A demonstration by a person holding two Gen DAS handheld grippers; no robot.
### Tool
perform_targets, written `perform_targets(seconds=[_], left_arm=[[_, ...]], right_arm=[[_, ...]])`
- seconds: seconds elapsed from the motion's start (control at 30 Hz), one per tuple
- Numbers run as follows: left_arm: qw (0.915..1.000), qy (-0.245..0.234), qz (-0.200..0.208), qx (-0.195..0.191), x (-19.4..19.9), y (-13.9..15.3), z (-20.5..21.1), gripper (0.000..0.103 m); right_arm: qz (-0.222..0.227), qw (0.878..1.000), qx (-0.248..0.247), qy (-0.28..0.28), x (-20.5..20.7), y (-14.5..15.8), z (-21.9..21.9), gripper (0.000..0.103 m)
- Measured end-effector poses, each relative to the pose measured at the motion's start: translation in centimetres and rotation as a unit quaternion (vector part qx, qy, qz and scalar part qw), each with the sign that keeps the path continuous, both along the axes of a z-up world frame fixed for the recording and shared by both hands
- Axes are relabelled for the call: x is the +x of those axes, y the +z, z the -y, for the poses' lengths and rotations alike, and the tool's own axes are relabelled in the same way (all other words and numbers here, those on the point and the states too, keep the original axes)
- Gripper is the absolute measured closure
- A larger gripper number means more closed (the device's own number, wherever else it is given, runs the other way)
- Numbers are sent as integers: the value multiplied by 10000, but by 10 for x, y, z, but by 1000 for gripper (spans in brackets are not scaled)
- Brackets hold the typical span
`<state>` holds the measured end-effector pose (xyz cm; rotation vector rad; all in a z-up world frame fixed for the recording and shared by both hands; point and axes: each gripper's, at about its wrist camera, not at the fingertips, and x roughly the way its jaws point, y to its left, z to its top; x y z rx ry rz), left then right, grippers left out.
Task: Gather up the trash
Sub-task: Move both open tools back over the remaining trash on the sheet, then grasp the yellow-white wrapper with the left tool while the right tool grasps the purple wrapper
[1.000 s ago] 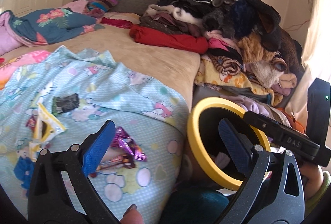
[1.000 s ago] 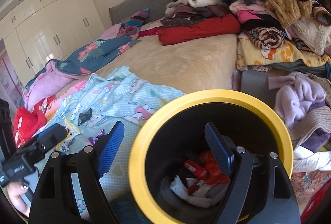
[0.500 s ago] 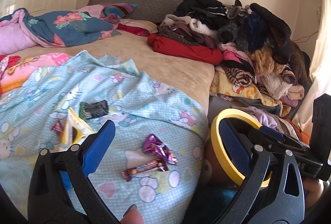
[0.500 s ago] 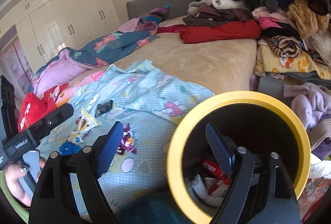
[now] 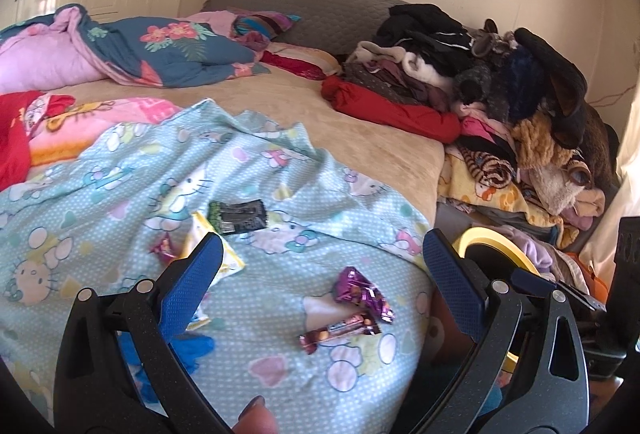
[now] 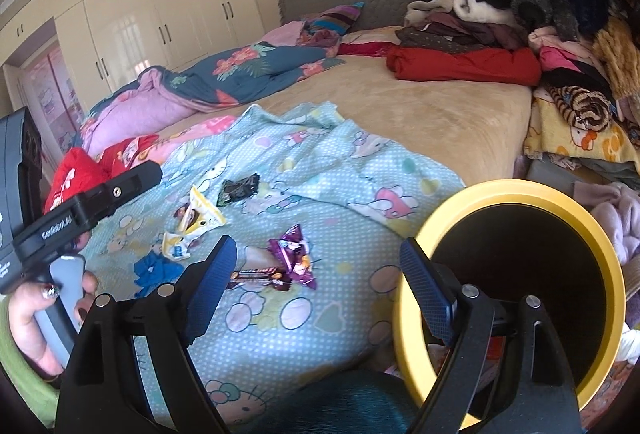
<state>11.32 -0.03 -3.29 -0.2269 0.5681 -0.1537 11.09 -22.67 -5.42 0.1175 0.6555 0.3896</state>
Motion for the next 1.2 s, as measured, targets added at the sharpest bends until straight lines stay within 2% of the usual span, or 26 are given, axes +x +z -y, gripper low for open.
perform_targets(seconds=[0.27,0.63,0.97,1.2], left_arm=[[9996,285,-32,-48,0,-2,-26,11],[9977,619,-266,-106,3,-21,-63,11],[9952,664,-708,-149,12,-54,-84,11],[9939,576,-926,-157,19,-72,-85,22]], right_arm=[[-15,9996,-131,234,0,-3,-25,22],[-95,9984,-364,416,14,-15,-56,22],[-472,9966,-571,374,45,-39,-75,22],[-976,9934,-523,293,74,-57,-79,22]])
